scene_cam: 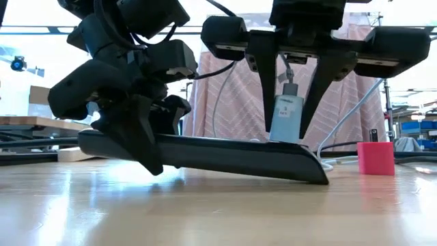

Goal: Plug in charger cables
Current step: Insert the white charger adapter into left black outlet extension

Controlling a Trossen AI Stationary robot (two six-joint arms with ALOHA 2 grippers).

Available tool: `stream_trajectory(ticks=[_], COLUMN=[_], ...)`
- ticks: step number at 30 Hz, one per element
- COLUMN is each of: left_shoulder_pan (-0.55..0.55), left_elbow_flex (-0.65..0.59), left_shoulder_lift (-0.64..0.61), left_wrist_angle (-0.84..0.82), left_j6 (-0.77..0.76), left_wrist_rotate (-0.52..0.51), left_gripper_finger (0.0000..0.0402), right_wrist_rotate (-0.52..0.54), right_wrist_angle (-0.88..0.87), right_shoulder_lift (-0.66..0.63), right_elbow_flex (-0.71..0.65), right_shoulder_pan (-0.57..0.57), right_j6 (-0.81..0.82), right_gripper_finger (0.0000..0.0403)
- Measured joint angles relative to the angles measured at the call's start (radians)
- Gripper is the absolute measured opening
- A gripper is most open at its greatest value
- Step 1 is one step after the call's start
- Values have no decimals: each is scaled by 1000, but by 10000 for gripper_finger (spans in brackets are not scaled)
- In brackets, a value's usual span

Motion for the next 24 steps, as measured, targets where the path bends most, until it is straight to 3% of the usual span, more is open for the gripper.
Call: stream_trajectory(ticks=[9,16,24], left_shoulder_pan=[-1,-1,1], left_elbow_flex=[1,-2,-31], left_shoulder_lift=[0,-3,-6], left_wrist_angle=[-8,-22,-27], left_j6=[-1,-25,-70], left_wrist_rotate=[8,-3,-46], left_gripper_finger=[215,211,208], right_wrist_rotate=[-109,-105,-38], right_wrist_angle=[56,84,41], right_shoulder_lift=[13,17,-18], right_elbow_flex=[-1,-3,65], right_shoulder_pan=[-47,-52,-20], right_j6=[84,140,234], right_gripper_finger=[104,171,209])
